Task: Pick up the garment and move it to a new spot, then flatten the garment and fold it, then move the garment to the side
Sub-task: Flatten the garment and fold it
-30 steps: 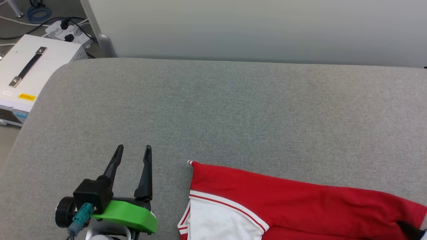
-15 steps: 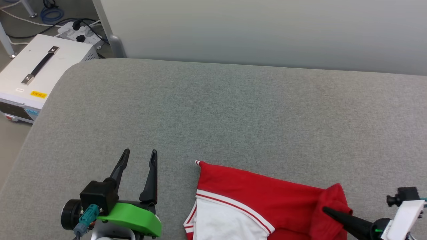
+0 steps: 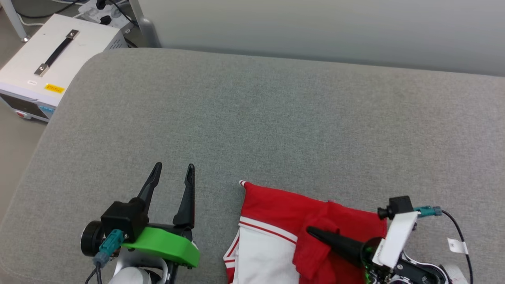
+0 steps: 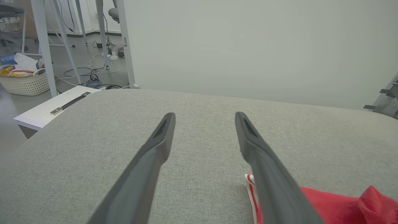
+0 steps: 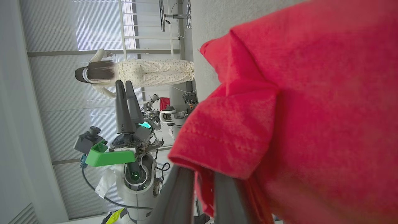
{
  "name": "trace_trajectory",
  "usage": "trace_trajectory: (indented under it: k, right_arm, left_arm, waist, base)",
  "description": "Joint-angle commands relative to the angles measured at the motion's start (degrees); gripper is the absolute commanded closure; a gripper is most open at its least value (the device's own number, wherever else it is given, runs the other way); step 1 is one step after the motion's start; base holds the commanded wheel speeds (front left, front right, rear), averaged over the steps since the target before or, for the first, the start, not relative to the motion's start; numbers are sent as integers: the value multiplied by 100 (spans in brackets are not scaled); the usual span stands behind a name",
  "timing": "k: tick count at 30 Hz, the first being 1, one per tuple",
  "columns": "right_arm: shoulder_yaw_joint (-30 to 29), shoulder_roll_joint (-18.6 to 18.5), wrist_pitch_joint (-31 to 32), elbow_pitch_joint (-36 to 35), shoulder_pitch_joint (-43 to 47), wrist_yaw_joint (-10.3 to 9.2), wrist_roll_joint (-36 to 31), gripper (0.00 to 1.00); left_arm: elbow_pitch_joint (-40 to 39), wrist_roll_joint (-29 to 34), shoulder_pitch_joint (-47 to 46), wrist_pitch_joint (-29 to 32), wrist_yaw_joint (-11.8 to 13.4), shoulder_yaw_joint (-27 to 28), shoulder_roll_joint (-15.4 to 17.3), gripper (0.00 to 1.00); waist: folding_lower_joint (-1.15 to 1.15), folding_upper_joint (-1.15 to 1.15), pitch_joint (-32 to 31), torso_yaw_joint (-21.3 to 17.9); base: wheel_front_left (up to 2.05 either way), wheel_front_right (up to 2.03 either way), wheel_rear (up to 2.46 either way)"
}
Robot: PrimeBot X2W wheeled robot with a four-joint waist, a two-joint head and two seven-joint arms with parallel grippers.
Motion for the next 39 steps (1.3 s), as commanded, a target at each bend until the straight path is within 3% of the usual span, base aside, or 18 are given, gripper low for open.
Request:
trace_trajectory:
  k: [1,9,10,11,12,21,26,33,39]
  right_arm:
    - [198,-6,-152,69,-203,1,122,100]
    - [1048,-5,-791,417,-659,1,50,100]
    - [1109,-5,-853,462,-688,1,-13,74]
    - [1148,-5,-895,494,-702,1,-33,58]
    - [1196,-5,-921,543,-713,1,-65,0]
    - [1454,-46,-1014,337,-761,1,-147,0]
    - [1671,-332,-1443,-238,-785,1,-680,0]
    - [1629,-1042,-3307,-552,-780,1,-2706,0]
    - [754,-1240,-4611,-233,-566,1,-4015,0]
  left_arm:
    - [15,-13,-153,-44,-48,3,-56,0]
    - [215,26,-432,-132,-175,-19,-210,0]
    - [246,25,-449,-141,-190,-17,-224,0]
    - [270,23,-460,-148,-202,-14,-236,0]
    - [298,21,-469,-156,-216,-8,-248,0]
    - [444,20,-478,-198,-294,34,-298,0]
    - [482,30,-446,-209,-315,42,-303,0]
    - [493,56,-346,-217,-259,99,-263,0]
    - [507,42,-224,-221,-169,187,-206,0]
  waist:
    - [0,0,259,51]
    - [0,0,564,95]
    - [0,0,581,97]
    - [0,0,588,97]
    - [0,0,590,96]
    - [0,0,501,43]
    - [0,0,392,6]
    - [0,0,198,-100]
    - [0,0,39,-300]
  base:
    - [0,0,0]
    - [0,0,0]
    - [0,0,0]
    - [0,0,0]
    - [0,0,0]
    - [0,0,0]
    - [0,0,0]
    - [0,0,0]
    - [0,0,0]
